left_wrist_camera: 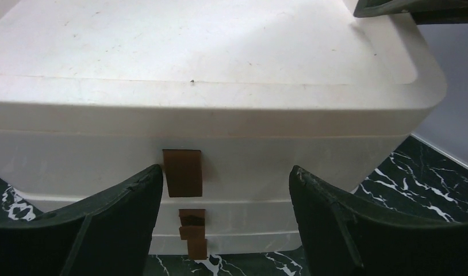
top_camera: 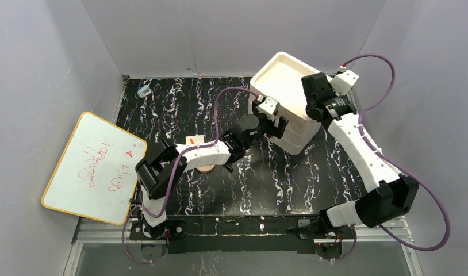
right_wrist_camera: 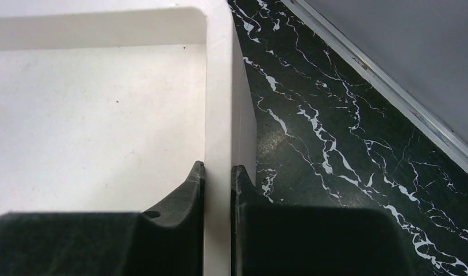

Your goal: Organize the makeup

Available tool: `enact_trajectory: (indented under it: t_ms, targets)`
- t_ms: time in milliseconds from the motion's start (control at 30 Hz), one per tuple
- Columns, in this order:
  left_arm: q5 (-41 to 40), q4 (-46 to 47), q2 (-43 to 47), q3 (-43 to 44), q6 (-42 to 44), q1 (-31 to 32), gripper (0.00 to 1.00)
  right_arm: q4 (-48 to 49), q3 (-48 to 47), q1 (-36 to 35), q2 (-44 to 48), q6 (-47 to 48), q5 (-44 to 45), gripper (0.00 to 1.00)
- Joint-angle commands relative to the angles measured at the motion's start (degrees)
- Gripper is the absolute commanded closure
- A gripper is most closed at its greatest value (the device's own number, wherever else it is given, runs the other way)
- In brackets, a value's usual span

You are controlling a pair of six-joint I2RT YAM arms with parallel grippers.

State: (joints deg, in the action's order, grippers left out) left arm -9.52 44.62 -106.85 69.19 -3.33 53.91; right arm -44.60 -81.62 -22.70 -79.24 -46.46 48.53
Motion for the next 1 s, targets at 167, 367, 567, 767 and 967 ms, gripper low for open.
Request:
enact_trajectory:
  t_ms: [167, 367, 567, 767, 967]
  targets:
    - [-15.7, 1.2, 2.6, -1.8, 5.3, 0.1, 0.32, -0.9, -1.2, -4.9, -0.6, -3.6, -10.1, 0.99]
    - [-18.7, 5.7, 2.7, -3.4, 7.0, 0.1, 0.38, -0.7, -1.5, -5.8, -1.0, -3.3, -10.2, 0.99]
    - [-17.1, 12.2, 3.8, -5.7, 8.0, 0.1, 0.44, -0.4, -1.1, -6.3, -1.3, -3.1, -10.7, 0.99]
    - [-8.1, 13.4, 4.6, -5.0, 6.2, -0.3, 0.43, -0.1, -0.8, -6.6, -1.6, -3.0, -11.1, 0.99]
    - [-5.3, 13.3, 4.1, -3.8, 3.9, -1.1, 0.61, -0.2, -0.1, -6.6, -1.0, -3.0, -10.7, 0.99]
